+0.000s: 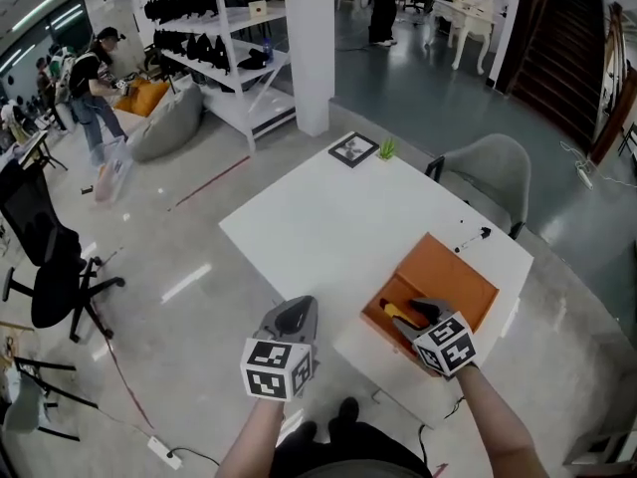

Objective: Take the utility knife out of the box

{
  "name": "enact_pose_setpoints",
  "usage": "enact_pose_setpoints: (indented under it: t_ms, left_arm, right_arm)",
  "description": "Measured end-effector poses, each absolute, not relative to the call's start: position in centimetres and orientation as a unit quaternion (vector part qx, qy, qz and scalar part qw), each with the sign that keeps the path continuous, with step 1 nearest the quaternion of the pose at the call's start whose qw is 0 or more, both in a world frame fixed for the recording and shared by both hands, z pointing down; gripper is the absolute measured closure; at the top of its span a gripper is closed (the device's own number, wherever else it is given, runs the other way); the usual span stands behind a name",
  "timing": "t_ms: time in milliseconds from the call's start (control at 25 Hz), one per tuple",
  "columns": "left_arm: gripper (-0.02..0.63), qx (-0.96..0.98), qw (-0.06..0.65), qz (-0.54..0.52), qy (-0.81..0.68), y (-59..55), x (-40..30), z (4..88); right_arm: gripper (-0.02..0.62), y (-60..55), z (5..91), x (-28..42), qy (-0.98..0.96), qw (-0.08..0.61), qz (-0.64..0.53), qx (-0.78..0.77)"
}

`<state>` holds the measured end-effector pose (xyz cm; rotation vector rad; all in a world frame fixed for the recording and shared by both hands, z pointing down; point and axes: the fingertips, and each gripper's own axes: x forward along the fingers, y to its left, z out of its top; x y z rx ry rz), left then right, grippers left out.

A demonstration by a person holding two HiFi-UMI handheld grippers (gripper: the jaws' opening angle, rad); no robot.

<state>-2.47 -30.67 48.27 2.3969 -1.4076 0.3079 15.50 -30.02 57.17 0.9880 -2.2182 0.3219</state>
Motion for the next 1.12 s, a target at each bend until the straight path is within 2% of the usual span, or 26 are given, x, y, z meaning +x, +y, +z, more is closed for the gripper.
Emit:
enact_pose_setpoints:
  t_ms: [480,1120]
  left_arm:
    - [0.588,0.835,0.181,0.105,-0.509,-31.0,-3.8,48.8]
    - [0.589,0.827,0.188,0.106,-0.520,-31.2,-4.6,49.7]
  right_arm:
    - [0.416,-30.4,60.9,15.6,-0.827,0.414,0.138,0.354]
    - [0.416,-30.1,64.3,15.9,-0.807,0.468,0.155,0.326]
